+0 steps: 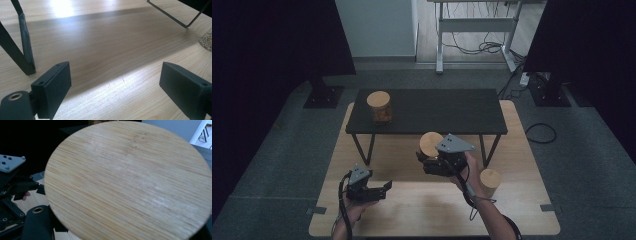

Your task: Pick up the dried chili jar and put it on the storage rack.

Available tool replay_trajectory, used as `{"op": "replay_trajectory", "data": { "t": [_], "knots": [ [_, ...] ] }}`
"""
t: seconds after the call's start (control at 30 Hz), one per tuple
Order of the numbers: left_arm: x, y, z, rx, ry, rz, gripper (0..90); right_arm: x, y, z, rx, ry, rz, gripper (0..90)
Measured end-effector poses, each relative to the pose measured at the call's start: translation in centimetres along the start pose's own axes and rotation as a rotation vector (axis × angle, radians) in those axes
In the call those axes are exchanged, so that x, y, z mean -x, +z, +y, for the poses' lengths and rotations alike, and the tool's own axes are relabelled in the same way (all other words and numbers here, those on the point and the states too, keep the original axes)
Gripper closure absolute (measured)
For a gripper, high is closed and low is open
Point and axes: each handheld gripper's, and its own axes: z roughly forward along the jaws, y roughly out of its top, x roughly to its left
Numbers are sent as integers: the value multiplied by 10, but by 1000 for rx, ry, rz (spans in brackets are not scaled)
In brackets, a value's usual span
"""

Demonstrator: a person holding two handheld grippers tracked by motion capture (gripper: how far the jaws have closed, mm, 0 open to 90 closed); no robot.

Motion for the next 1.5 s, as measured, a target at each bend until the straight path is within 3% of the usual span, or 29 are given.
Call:
{"op": "replay_trajectory", "data": {
  "t": [1.5],
  "knots": [
    [-2, 0, 0, -1, -4, 3, 100, 11, 4, 24, -6, -25, -21, 245]
  ]
}}
